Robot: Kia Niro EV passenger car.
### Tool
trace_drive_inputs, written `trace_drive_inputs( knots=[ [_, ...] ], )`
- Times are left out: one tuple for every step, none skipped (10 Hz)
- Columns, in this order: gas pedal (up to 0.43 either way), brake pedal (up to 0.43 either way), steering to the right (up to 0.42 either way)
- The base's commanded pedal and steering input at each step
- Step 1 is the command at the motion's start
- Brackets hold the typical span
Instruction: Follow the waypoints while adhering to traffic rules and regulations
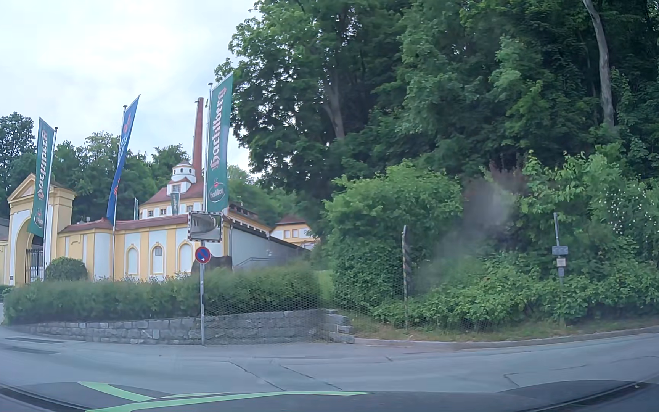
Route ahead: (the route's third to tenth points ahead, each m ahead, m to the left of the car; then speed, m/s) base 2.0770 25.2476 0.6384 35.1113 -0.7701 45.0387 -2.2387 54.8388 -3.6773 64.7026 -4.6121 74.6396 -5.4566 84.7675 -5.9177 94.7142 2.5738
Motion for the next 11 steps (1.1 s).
trace_drive_inputs(
  knots=[
    [0.0, 0.104, -0.383],
    [0.0, 0.11, -0.418],
    [0.0, 0.0, -0.439],
    [0.0, 0.0, -0.451],
    [0.0, 0.0, -0.464],
    [0.0, 0.0, -0.482],
    [0.098, 0.0, -0.5],
    [0.13, 0.0, -0.522],
    [0.157, 0.0, -0.542],
    [0.189, 0.0, -0.569],
    [0.189, 0.0, -0.598]
  ],
)
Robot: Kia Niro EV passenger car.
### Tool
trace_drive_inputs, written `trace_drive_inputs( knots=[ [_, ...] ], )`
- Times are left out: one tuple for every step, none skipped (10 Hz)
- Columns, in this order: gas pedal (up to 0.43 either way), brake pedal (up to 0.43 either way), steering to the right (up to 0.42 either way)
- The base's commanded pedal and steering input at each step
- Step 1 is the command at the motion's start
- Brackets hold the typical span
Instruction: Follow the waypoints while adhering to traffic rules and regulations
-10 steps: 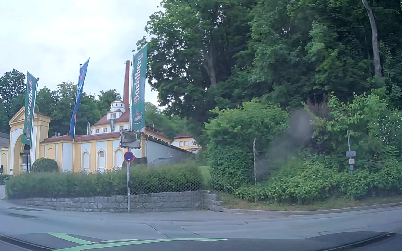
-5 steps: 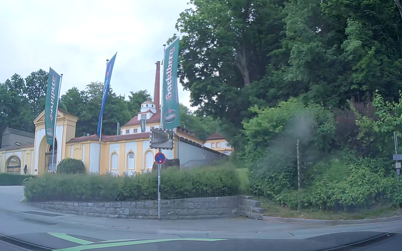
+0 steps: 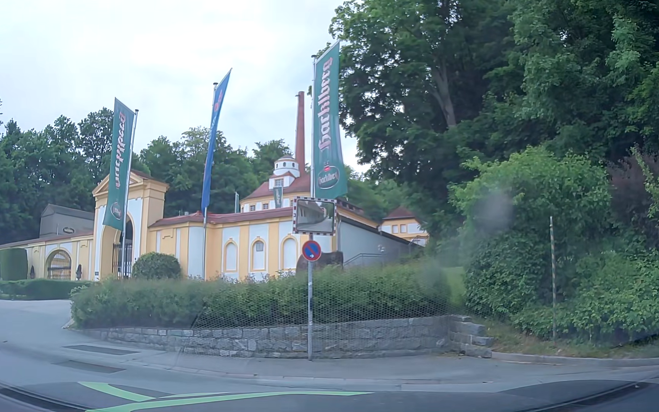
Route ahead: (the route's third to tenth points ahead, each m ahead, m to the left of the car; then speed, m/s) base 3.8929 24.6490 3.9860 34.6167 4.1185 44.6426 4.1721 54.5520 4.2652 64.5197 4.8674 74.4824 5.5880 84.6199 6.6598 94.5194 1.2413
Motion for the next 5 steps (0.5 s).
trace_drive_inputs(
  knots=[
    [0.189, 0.0, -0.626],
    [0.189, 0.0, -0.649],
    [0.189, 0.0, -0.664],
    [0.189, 0.0, -0.67],
    [0.197, 0.0, -0.67]
  ],
)
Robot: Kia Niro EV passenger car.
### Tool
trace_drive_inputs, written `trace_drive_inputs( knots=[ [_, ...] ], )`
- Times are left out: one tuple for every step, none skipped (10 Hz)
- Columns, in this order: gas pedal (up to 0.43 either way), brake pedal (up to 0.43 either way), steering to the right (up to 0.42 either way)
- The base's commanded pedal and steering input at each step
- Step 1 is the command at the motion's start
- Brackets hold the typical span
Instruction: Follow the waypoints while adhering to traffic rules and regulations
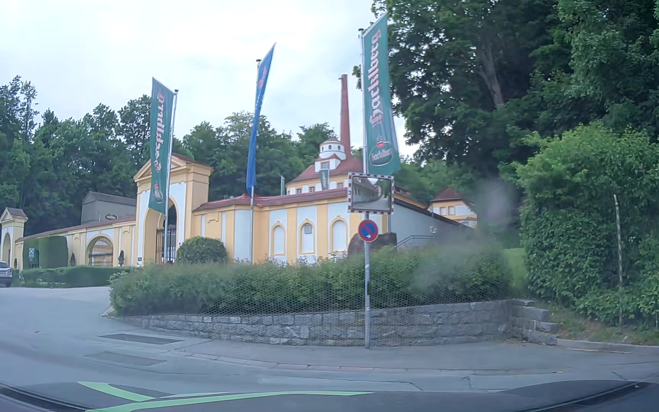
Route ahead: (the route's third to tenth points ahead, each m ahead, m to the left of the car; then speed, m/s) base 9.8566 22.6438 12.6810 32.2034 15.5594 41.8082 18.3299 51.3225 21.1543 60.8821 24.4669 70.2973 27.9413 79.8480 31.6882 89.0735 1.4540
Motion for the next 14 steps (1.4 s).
trace_drive_inputs(
  knots=[
    [0.209, 0.0, -0.671],
    [0.209, 0.0, -0.68],
    [0.209, 0.0, -0.694],
    [0.209, 0.0, -0.696],
    [0.228, 0.0, -0.696],
    [0.228, 0.0, -0.695],
    [0.228, 0.0, -0.694],
    [0.24, 0.0, -0.695],
    [0.248, 0.0, -0.694],
    [0.248, 0.0, -0.693],
    [0.248, 0.0, -0.69],
    [0.248, 0.0, -0.687],
    [0.248, 0.0, -0.685],
    [0.248, 0.0, -0.677]
  ],
)
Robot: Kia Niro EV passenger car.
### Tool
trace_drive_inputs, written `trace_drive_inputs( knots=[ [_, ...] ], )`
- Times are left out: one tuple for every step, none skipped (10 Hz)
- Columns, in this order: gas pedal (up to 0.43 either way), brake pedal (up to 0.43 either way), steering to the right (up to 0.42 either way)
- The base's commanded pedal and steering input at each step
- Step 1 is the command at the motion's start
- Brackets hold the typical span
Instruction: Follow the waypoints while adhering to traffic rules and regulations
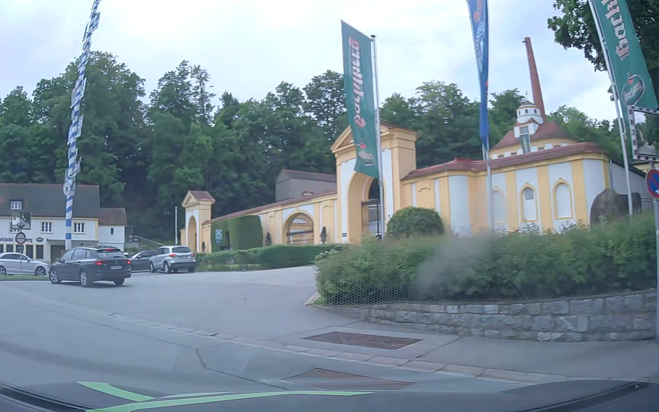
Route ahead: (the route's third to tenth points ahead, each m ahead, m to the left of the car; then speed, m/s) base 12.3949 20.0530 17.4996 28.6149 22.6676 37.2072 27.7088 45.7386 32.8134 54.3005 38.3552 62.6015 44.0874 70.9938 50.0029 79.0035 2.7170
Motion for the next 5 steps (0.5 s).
trace_drive_inputs(
  knots=[
    [0.248, 0.0, -0.667],
    [0.248, 0.0, -0.65],
    [0.248, 0.0, -0.629],
    [0.248, 0.0, -0.615],
    [0.248, 0.0, -0.593]
  ],
)
